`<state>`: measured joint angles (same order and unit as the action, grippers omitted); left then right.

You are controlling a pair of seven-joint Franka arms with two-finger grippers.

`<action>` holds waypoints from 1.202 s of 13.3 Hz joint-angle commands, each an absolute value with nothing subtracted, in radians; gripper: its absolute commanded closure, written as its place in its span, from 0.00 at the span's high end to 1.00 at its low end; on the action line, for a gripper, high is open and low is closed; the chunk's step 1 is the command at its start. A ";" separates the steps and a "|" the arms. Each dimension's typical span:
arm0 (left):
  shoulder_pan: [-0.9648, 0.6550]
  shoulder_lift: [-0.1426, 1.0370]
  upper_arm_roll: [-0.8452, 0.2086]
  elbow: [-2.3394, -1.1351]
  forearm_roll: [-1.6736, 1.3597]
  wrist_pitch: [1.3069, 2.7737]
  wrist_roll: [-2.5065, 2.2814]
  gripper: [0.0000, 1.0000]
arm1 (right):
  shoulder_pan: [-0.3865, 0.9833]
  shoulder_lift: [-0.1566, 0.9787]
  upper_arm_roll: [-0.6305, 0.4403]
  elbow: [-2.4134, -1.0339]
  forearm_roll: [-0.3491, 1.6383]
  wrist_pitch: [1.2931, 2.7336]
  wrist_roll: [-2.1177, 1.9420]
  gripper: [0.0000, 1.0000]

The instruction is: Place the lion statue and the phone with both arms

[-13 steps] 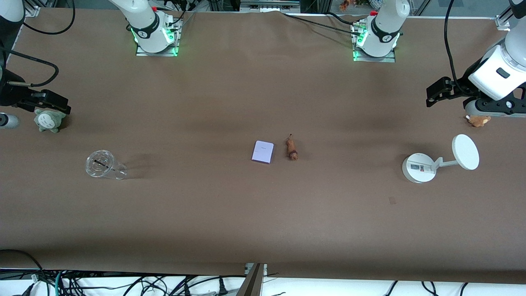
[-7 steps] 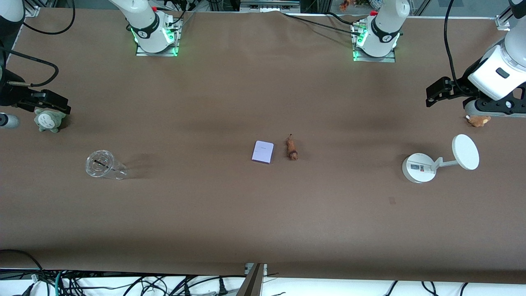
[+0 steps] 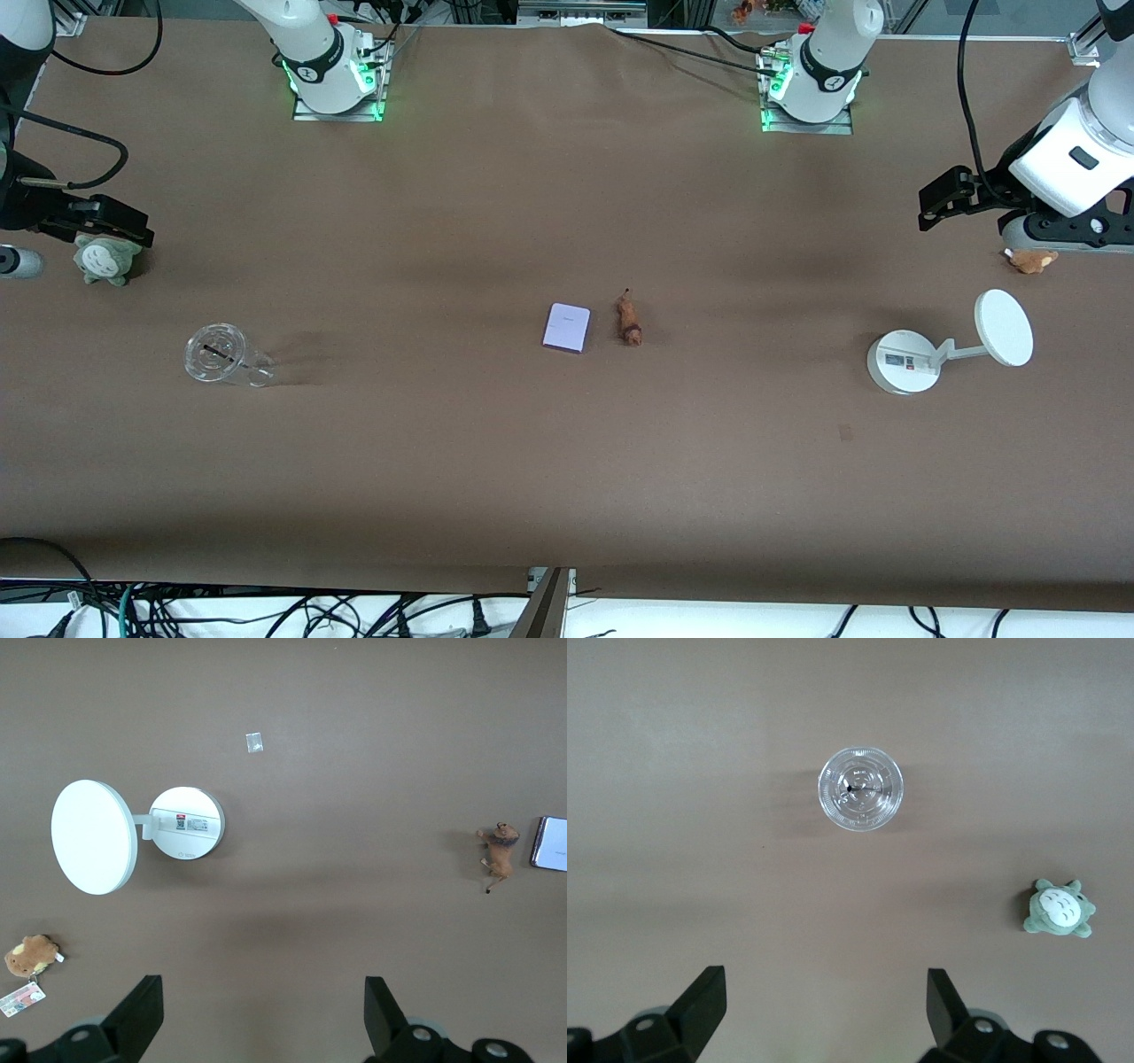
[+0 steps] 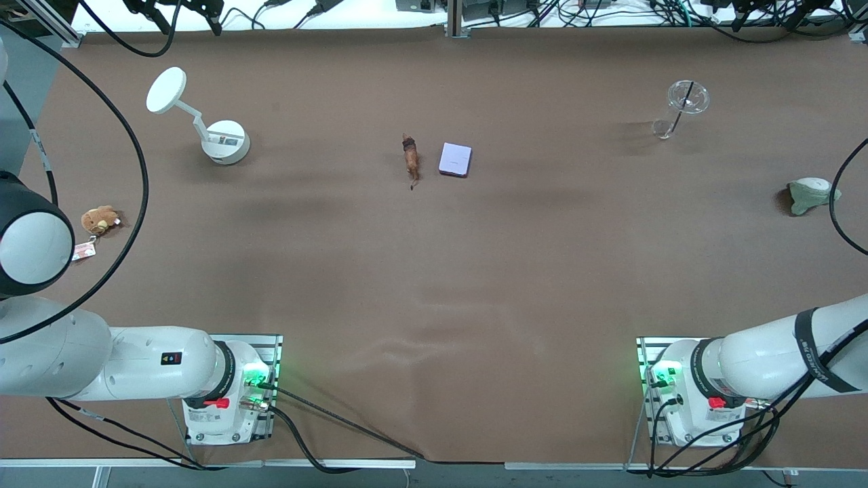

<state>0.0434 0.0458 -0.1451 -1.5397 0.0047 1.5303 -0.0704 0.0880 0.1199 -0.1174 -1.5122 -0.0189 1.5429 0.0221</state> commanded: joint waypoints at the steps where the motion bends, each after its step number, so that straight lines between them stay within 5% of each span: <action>1: 0.041 0.051 -0.147 -1.525 0.011 1.513 -0.072 1.00 | 0.092 0.164 -0.115 -1.483 -0.015 1.534 0.028 1.00; 10: 0.029 0.109 -0.150 -1.539 0.009 1.487 -0.081 1.00 | 0.211 0.284 -0.112 -1.482 0.000 1.663 0.029 1.00; 16: -0.125 0.274 -0.206 -1.540 -0.011 1.578 -0.184 1.00 | 0.304 0.393 -0.112 -1.483 0.014 1.818 0.212 1.00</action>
<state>-0.0602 0.2153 -0.2059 -1.5526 -0.0048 1.5227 -0.1266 0.2912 0.3733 -0.1075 -1.5069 -0.0043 1.8038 0.1700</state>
